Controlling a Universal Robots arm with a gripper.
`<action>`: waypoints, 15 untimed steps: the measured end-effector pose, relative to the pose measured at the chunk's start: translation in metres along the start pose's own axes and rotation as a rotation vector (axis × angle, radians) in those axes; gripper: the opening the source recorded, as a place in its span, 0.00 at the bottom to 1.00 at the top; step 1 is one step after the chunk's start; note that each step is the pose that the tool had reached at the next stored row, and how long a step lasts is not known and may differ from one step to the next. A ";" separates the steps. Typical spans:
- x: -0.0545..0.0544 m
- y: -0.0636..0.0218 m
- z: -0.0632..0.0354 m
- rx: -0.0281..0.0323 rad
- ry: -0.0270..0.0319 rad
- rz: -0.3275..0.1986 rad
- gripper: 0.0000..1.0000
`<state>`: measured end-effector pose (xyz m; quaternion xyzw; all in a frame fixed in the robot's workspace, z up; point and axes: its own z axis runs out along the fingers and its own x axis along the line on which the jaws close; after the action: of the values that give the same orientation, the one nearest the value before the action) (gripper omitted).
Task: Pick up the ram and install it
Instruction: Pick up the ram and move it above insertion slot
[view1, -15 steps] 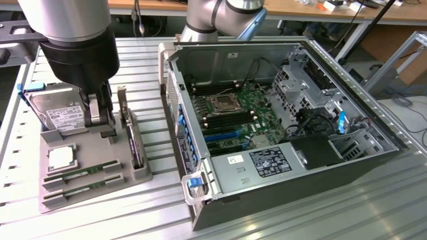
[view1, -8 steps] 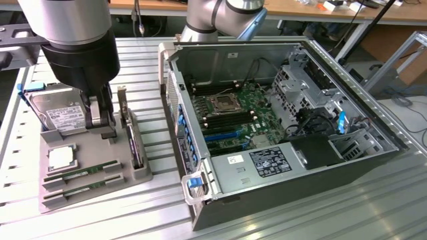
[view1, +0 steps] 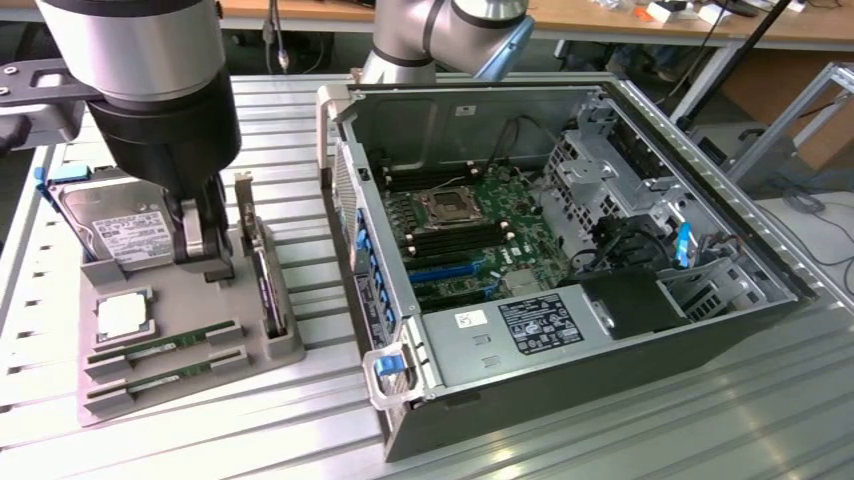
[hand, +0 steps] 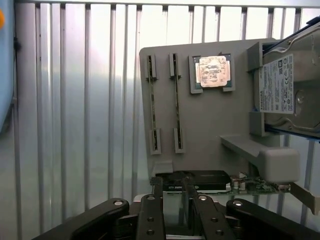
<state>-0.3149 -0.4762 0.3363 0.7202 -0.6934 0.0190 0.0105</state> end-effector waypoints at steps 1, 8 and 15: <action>0.000 0.0000 0.0006 0.0000 0.0000 0.000 0.30; 0.000 0.0001 0.0053 0.0000 0.0000 0.000 0.30; 0.000 0.0001 0.0112 0.0000 0.0000 0.000 0.30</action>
<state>-0.3149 -0.4762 0.3251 0.7202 -0.6934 0.0190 0.0105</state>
